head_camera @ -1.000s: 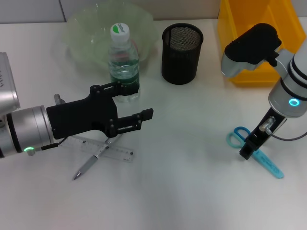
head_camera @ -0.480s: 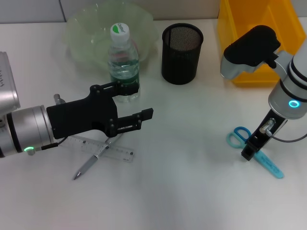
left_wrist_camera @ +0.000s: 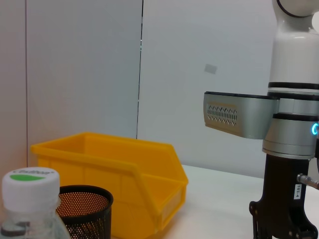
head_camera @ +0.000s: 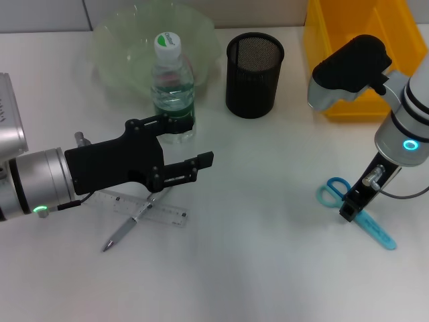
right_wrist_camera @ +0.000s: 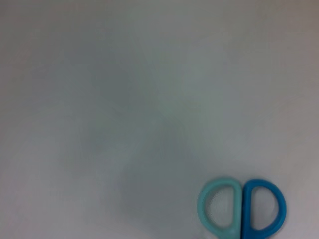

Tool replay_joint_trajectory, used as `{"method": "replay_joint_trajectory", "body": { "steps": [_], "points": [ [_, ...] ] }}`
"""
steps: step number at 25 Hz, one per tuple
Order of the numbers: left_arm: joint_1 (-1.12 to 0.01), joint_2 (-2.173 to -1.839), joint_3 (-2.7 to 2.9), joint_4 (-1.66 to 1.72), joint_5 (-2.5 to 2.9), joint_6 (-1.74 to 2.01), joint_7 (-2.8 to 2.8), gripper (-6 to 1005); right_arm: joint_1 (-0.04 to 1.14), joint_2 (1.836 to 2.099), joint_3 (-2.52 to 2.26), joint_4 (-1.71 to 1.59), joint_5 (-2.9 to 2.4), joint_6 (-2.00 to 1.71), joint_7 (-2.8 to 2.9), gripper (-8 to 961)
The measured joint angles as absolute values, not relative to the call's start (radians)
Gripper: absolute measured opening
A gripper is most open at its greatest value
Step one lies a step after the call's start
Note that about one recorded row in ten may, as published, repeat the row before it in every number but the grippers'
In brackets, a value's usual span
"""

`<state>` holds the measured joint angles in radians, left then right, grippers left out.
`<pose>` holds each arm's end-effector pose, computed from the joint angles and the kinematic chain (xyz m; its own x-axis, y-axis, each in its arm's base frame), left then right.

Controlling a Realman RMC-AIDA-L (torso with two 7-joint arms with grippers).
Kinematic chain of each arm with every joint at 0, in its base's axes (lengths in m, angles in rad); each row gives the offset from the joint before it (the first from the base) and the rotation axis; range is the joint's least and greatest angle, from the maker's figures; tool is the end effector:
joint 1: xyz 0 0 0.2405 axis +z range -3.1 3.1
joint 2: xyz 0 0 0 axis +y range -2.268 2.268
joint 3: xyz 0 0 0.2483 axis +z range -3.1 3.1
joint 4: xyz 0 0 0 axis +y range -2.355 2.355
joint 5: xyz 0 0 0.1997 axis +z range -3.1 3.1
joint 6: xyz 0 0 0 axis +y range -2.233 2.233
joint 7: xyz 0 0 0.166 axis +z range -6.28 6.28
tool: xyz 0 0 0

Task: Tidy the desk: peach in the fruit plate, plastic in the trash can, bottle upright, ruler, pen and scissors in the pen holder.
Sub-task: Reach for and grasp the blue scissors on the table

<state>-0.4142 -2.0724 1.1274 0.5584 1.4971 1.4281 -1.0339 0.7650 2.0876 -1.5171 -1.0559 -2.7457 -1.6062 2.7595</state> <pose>-0.2303 0.3049 -0.0483 0.7976 0.1107 0.5930 0.3039 -0.9229 -0.2365 0.2112 0.3367 -0.0464 0.4960 -0.7449 0.4462 -0.5560 -0.6672 -0.4957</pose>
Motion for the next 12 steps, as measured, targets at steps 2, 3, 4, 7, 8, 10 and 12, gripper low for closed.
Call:
{"method": "replay_joint_trajectory", "body": {
  "steps": [2, 3, 4, 7, 8, 10, 12],
  "points": [
    [-0.414, -2.072, 1.127, 0.558, 1.497, 1.428, -1.034, 725, 0.766, 2.088, -1.517, -1.055, -2.746, -1.606, 2.760, 362],
    [-0.414, -2.072, 1.127, 0.558, 1.497, 1.428, -1.034, 725, 0.766, 2.088, -1.517, -1.054, -2.746, -1.606, 2.760, 364],
    [-0.414, -2.072, 1.127, 0.558, 1.497, 1.428, -1.033, 725, 0.766, 2.088, -1.517, -1.054, -2.746, -1.606, 2.760, 365],
    [-0.414, -2.072, 1.127, 0.556, 1.497, 1.428, -1.025, 725, 0.766, 2.088, -1.517, -1.053, -2.746, -1.607, 2.760, 344],
    [-0.414, -2.072, 1.127, 0.556, 1.497, 1.428, -1.025, 725, 0.765, 2.088, -1.518, -1.053, -2.746, -1.608, 2.760, 337],
    [-0.416, -2.072, 1.127, 0.550, 1.497, 1.428, -1.023, 725, 0.765, 2.088, -1.518, -1.052, -2.746, -1.608, 2.760, 323],
    [-0.418, -2.072, 1.125, 0.545, 1.497, 1.428, -1.023, 725, 0.765, 2.088, -1.519, -1.052, -2.746, -1.608, 2.760, 309]
  ]
}}
